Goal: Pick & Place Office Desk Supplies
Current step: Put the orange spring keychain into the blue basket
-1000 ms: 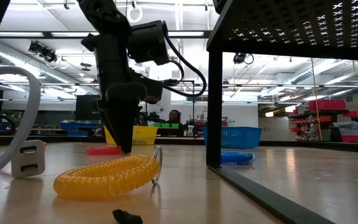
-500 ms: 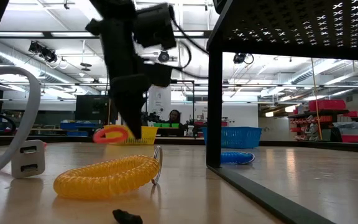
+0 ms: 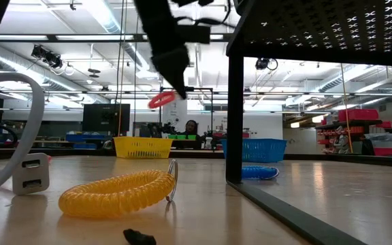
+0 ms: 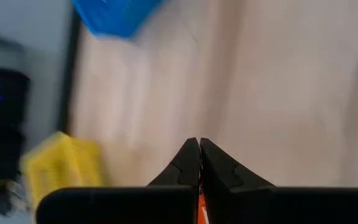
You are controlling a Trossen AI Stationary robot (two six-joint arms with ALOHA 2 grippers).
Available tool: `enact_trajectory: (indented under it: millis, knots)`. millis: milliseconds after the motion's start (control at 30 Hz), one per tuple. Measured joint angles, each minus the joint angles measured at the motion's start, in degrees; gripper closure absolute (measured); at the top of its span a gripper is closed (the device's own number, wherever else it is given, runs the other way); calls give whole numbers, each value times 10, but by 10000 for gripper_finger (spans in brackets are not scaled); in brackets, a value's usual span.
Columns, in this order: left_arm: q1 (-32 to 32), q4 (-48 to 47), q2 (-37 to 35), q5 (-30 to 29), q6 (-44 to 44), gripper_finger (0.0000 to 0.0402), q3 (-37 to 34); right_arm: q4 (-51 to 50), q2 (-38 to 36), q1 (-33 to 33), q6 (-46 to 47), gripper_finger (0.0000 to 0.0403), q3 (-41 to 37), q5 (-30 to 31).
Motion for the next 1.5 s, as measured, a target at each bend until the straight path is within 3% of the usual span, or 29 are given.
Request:
enact_trajectory:
  millis: [100, 200, 467, 667, 1000, 1500]
  knots:
    - [18, 48, -2, -13, 73, 400, 19, 31, 0, -36, 0, 247, -32, -3]
    - [44, 140, -15, 13, 152, 400, 21, 70, 0, -84, 17, 247, -64, -47]
    - [131, 358, -47, 243, 309, 400, 21, 152, 0, -215, 45, 212, -104, -248]
    - [212, 450, -51, 432, 323, 400, 21, 153, 0, -279, 61, 167, -104, -307]
    - [289, 619, -9, 700, 241, 400, 21, 258, 24, -344, 132, 167, -104, -458]
    - [281, 688, 14, 737, 223, 400, 21, 380, 95, -341, 196, 167, -102, -525]
